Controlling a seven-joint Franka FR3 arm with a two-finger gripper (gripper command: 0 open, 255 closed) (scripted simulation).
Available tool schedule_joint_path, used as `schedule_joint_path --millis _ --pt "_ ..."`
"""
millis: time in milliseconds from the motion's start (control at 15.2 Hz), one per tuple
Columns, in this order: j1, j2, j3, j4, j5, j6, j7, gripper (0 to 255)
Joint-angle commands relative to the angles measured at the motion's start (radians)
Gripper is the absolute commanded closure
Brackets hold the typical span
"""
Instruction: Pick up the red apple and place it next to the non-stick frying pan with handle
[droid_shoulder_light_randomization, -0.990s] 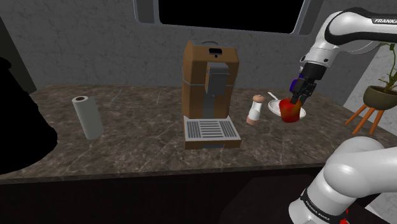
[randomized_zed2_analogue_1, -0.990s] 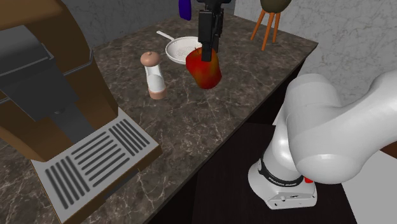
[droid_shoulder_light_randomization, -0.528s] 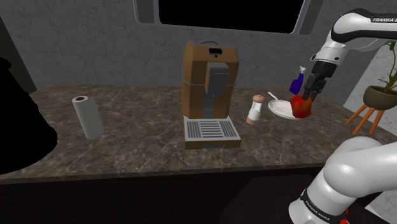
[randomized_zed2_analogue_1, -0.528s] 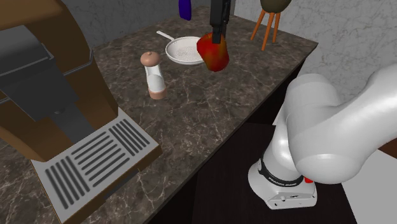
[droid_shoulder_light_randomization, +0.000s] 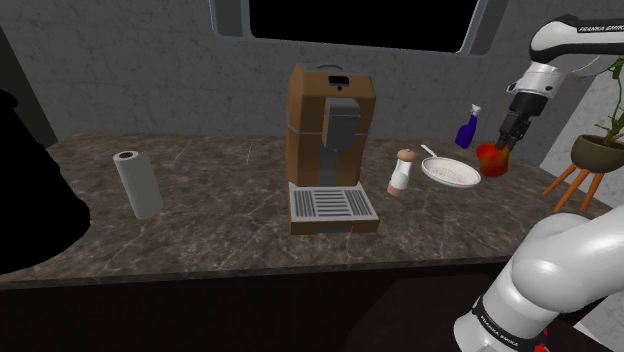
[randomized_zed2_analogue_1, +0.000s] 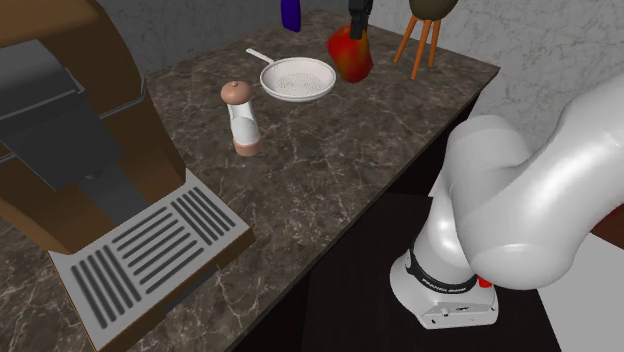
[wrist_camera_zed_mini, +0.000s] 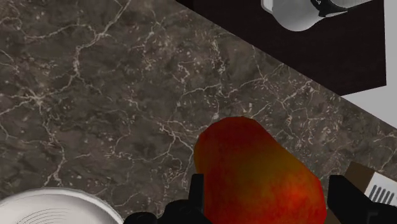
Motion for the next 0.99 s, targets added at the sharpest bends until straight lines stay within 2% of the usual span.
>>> schedule_joint_path --millis 0,198,330,462,528,594,660,726,924 --pt "0.018 0.048 -0.066 0.049 -0.004 0.001 -0.061 255" --pt "0.071 0.153 -0.191 0.151 0.02 -0.003 -0.165 255" --pt "0.122 0.242 -0.301 0.225 0.057 -0.006 -0.248 255" --pt "0.201 0.369 -0.464 0.305 0.132 -0.011 -0.359 255" --pt "0.276 0.497 -0.619 0.348 0.225 -0.018 -0.463 255" --pt "-0.233 0.653 -0.211 0.422 0.335 -0.044 -0.581 255" --pt "0.01 0.734 -0.506 0.41 0.407 -0.044 -0.645 255" --pt "-0.021 0.711 -0.459 0.395 0.387 -0.026 -0.629 255" --pt "-0.014 0.709 -0.459 0.353 0.386 0.015 -0.63 255"
